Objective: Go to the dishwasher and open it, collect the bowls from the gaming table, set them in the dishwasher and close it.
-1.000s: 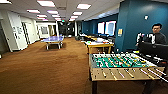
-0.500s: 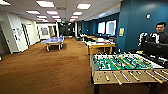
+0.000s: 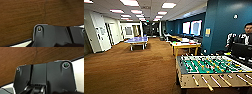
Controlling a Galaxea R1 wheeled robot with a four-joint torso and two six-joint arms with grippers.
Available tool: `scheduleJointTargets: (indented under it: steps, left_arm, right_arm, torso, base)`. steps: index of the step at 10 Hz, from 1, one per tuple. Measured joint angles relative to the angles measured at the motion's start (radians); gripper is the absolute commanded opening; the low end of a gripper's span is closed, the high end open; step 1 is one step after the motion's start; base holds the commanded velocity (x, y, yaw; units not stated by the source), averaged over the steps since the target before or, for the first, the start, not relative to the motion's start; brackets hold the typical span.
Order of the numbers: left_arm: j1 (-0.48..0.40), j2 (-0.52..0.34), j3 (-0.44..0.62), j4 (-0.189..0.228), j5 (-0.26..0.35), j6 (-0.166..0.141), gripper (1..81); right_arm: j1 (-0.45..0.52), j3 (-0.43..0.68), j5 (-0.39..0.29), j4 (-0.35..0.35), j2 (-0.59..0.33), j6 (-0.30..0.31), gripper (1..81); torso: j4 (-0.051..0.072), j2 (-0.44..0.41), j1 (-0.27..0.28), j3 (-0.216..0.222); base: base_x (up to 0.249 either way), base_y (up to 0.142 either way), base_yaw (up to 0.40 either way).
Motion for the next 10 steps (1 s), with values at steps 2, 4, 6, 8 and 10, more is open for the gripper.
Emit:
scheduleJointTargets:
  steps: [2,4,6,8,10]
  left_arm:
    - [0.023,0.021,0.010,0.000,0.012,0.000,81.1]
    - [0.017,0.004,0.010,0.000,0.007,0.000,81.1]
    - [0.024,0.000,0.002,0.000,0.013,0.000,81.1]
    - [0.011,0.024,0.018,0.000,0.011,0.000,81.1]
    - [0.016,0.009,0.011,0.000,0.011,0.000,81.1]
  right_arm:
    - [-0.021,-0.007,-0.011,-0.001,-0.021,0.000,81.1]
    - [-0.020,-0.013,-0.009,-0.001,-0.012,0.000,81.1]
    - [-0.022,-0.004,-0.010,-0.002,-0.002,0.000,81.1]
    - [-0.016,-0.016,-0.007,-0.002,-0.027,0.000,81.1]
    - [-0.022,-0.014,-0.010,-0.002,-0.015,0.000,81.1]
  torso:
    - [0.000,0.000,-0.001,0.000]
    - [0.000,-0.001,-0.003,0.000]
    - [0.000,-0.001,-0.003,0.000]
    - [0.000,-0.001,-0.002,0.000]
    - [0.000,-0.001,-0.003,0.000]
  base:
    - [0.178,0.000,0.000]
    - [0.178,0.000,0.000]
    - [0.179,0.000,0.000]
    - [0.178,0.000,0.000]
    - [0.178,0.032,0.000]
